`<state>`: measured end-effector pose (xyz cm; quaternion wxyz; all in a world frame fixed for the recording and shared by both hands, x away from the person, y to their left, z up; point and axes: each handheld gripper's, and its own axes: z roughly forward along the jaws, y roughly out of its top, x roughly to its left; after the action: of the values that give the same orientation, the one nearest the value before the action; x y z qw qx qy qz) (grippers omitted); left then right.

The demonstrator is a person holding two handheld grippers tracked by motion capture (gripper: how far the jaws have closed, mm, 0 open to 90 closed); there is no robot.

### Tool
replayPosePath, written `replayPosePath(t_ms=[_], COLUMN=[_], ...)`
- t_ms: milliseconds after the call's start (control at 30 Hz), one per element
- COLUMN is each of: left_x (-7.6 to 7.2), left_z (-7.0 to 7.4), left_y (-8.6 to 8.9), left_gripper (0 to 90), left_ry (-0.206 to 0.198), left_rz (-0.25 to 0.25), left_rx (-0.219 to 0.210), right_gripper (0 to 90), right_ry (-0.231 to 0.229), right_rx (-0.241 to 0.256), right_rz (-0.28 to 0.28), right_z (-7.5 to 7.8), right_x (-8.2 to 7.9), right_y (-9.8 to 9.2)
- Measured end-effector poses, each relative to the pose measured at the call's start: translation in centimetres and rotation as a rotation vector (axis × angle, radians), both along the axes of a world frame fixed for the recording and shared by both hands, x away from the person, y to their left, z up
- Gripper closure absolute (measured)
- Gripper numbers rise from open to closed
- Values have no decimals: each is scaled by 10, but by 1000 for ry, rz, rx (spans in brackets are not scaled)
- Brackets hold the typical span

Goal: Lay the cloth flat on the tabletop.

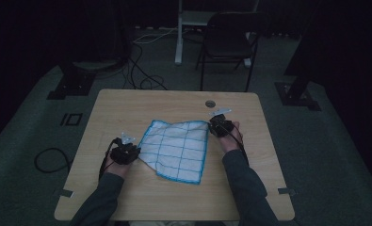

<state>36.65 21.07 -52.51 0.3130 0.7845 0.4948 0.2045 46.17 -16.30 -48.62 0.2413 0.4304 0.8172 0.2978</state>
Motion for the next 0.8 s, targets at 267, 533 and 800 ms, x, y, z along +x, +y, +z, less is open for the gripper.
replayPosePath(t_ms=[267, 533, 800], left_x=[-23, -42, -49], left_z=[3, -4, -5], left_y=[19, 10, -11], left_gripper=[689, 635, 579], left_ry=[7, 39, 36], left_rz=[19, -20, -95], left_rx=[-49, -90, -126], right_gripper=[674, 641, 619], right_ry=[-10, -30, -37], right_rx=[16, 23, 61], right_rz=[50, 114, 168], right_z=[-6, -16, -20], right_x=[-30, -67, -98], right_y=[0, 6, 11])
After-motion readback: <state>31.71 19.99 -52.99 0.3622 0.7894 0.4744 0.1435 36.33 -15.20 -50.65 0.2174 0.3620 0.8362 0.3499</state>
